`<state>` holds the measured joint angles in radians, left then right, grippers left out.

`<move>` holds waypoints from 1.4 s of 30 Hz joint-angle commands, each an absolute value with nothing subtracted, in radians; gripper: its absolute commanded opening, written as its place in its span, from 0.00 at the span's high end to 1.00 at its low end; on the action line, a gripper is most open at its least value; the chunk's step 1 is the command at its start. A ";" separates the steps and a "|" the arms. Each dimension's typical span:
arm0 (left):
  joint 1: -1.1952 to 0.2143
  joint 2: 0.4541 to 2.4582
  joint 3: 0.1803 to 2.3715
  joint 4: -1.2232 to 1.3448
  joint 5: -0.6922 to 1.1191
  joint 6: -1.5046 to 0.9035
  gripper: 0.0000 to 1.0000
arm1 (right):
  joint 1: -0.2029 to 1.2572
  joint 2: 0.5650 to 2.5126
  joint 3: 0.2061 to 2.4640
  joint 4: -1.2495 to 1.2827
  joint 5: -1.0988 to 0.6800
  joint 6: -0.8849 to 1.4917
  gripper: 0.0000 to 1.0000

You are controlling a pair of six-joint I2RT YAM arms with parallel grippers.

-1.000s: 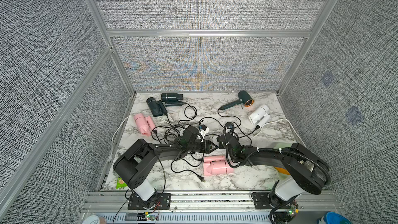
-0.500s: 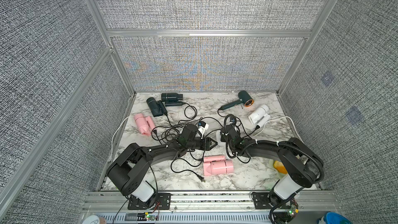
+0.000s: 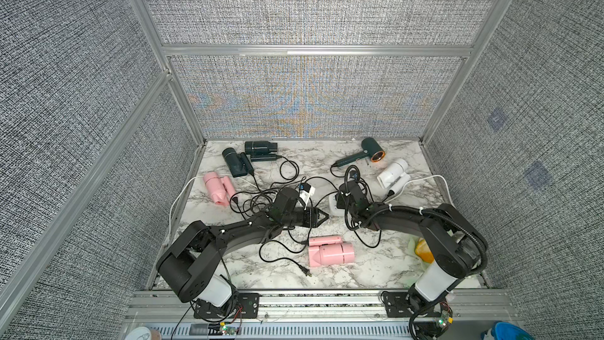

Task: Charge the blow dryers
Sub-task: Insert the plug into the socket.

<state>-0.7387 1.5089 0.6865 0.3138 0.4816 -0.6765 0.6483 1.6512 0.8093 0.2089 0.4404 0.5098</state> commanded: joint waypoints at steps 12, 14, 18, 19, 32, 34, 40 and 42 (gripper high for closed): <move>-0.730 1.475 0.713 0.240 0.466 -0.604 0.47 | 0.664 1.305 0.694 0.012 0.213 0.505 0.56; -0.731 1.448 0.699 0.259 0.461 -0.594 0.47 | 0.657 1.308 0.732 -0.056 0.180 0.491 0.57; -0.729 1.430 0.707 0.224 0.433 -0.572 0.47 | 0.643 1.364 0.821 -0.138 0.147 0.447 0.60; -0.729 1.431 0.709 0.221 0.435 -0.573 0.47 | 0.638 1.395 0.851 -0.150 0.148 0.438 0.61; -0.729 1.414 0.684 0.243 0.446 -0.591 0.47 | 0.608 1.663 1.064 -0.203 0.187 0.355 0.68; -0.729 1.419 0.687 0.242 0.445 -0.590 0.47 | 0.600 1.683 1.080 -0.205 0.185 0.352 0.69; -0.729 1.425 0.690 0.244 0.442 -0.590 0.47 | 0.582 1.714 1.097 -0.181 0.162 0.335 0.72; -0.729 1.430 0.693 0.244 0.443 -0.589 0.47 | 0.581 1.729 1.110 -0.182 0.165 0.324 0.73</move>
<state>-0.7303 1.4246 0.6830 0.2344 0.4442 -0.5995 0.5812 1.7187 1.0966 -0.1928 0.1719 0.3424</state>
